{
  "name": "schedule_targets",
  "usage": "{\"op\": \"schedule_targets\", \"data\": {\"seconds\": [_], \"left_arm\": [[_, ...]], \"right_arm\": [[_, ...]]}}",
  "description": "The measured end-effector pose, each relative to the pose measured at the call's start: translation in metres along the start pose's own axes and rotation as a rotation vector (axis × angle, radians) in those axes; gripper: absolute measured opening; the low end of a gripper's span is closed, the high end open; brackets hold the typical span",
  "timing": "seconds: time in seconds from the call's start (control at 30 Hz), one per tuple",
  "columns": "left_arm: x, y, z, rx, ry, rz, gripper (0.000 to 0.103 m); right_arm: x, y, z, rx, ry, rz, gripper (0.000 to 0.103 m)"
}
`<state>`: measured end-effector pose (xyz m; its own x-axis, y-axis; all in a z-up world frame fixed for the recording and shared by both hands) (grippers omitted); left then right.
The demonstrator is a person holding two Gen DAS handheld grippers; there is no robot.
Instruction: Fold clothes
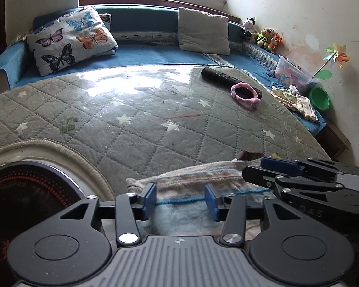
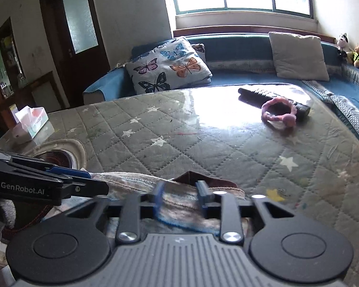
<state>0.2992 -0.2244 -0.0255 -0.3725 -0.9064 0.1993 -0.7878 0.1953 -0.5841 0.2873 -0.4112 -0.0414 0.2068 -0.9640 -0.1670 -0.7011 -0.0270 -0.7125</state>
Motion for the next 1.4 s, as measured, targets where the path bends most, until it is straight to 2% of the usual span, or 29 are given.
{"op": "schedule_targets", "data": {"seconds": [0.1, 0.13, 0.23, 0.27, 0.33, 0.4, 0.47, 0.6, 0.8, 0.97, 1.4], "left_arm": [[0.003, 0.006, -0.011, 0.010, -0.005, 0.003, 0.061], [0.004, 0.008, -0.016, 0.016, -0.007, 0.004, 0.067], [0.008, 0.014, -0.029, 0.040, -0.008, 0.012, 0.080], [0.010, 0.017, -0.033, 0.047, -0.008, 0.017, 0.086], [0.014, 0.024, -0.041, 0.064, -0.008, 0.032, 0.092], [0.018, 0.032, -0.048, 0.079, -0.010, 0.044, 0.097], [0.020, 0.040, -0.054, 0.088, -0.011, 0.046, 0.102], [0.022, 0.056, -0.067, 0.106, -0.024, 0.044, 0.103], [0.025, 0.083, -0.085, 0.149, -0.047, 0.058, 0.103], [0.030, 0.104, -0.093, 0.138, -0.044, 0.053, 0.103], [0.025, 0.140, -0.113, 0.143, -0.098, 0.024, 0.103]], "right_arm": [[-0.003, 0.005, -0.014, 0.007, -0.005, 0.000, 0.044], [-0.005, 0.008, -0.019, 0.008, -0.006, -0.005, 0.051], [-0.011, 0.019, -0.034, 0.006, -0.013, -0.022, 0.055], [-0.013, 0.023, -0.039, 0.004, -0.017, -0.027, 0.062], [-0.017, 0.031, -0.048, 0.002, -0.022, -0.035, 0.069], [-0.020, 0.038, -0.057, 0.002, -0.023, -0.036, 0.071], [-0.022, 0.045, -0.064, 0.004, -0.018, -0.030, 0.082], [-0.025, 0.057, -0.079, 0.015, -0.005, -0.021, 0.085], [-0.037, 0.077, -0.095, 0.017, 0.047, -0.043, 0.096], [-0.048, 0.091, -0.105, 0.019, 0.078, -0.063, 0.103], [-0.069, 0.116, -0.120, 0.000, 0.133, -0.075, 0.103]]}}
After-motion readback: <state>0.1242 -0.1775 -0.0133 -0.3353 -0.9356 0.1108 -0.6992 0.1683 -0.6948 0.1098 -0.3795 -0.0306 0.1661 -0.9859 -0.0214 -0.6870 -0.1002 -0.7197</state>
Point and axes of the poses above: each gripper's, at about its wrist camera, not at the fingertips, and z roughly the way its jaws point, x to its right, y to its underside, the point moved 7 cm from there along z, roughly the way its jaws point, and after that the axes turned 5 degrees about -x, right-handed, at the moved point
